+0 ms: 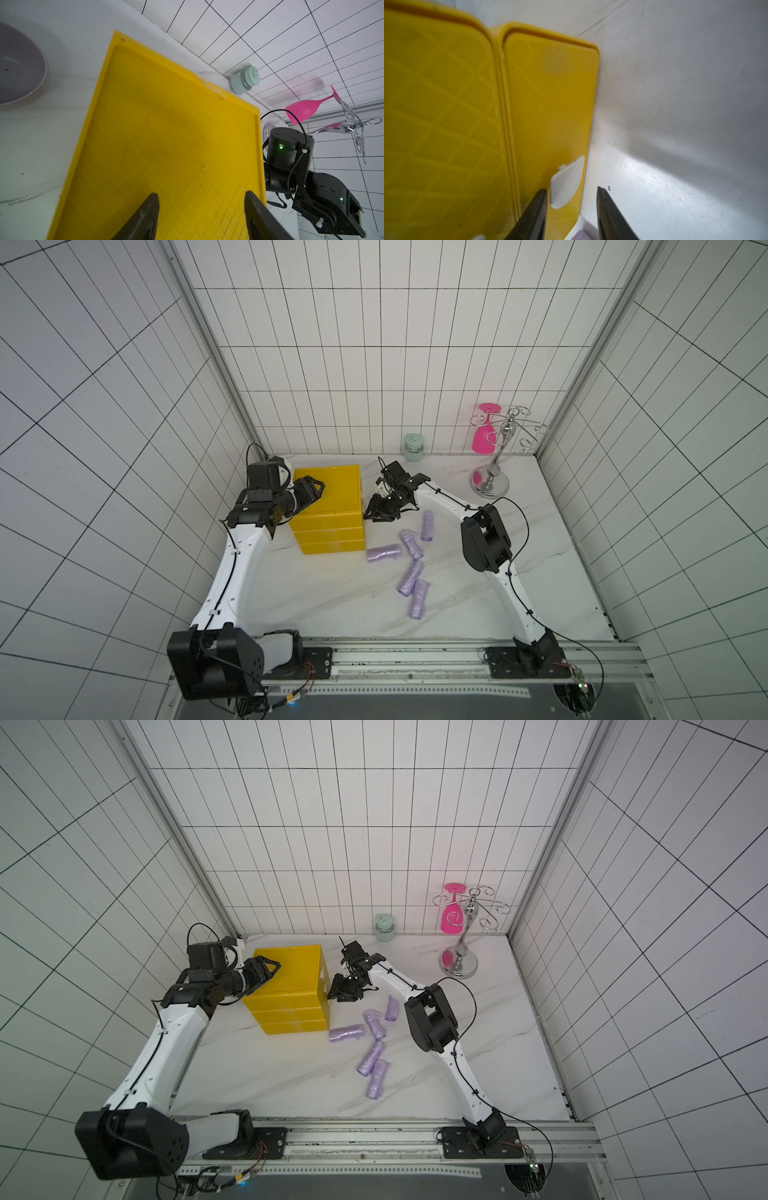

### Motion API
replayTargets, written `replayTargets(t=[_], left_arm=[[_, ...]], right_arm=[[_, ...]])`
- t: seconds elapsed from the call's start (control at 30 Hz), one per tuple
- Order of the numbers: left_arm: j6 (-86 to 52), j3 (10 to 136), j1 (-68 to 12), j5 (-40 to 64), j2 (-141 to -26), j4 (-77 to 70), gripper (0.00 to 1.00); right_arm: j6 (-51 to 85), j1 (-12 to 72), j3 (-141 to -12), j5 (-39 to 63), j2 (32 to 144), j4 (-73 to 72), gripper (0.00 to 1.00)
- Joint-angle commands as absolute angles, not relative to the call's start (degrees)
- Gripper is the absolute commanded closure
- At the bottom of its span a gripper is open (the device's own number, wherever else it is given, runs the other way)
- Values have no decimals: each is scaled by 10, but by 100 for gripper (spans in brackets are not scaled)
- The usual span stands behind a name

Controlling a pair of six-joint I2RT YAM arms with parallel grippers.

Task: Sort the rolls of trash bags by color and place them into the drawer
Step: Open the drawer in the storage box.

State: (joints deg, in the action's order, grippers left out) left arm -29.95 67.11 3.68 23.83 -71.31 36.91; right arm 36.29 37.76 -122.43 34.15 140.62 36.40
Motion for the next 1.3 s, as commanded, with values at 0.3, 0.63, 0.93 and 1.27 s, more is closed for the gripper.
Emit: replayTargets(t=[0.3,0.63,0.93,1.27], left_arm=[[-290,652,35,231,-714,352,35],[-291,643,40,231,-715,346,36],[-291,644,43,236,-718,342,36],[-292,644,44,237,-722,339,36]], right_arm=[[383,374,-1243,336,1429,348,72],[349,343,-1174,298,1372,360,93],[303,285,-1080,278,1294,368,96],[277,225,-999,278,1253,365,97]])
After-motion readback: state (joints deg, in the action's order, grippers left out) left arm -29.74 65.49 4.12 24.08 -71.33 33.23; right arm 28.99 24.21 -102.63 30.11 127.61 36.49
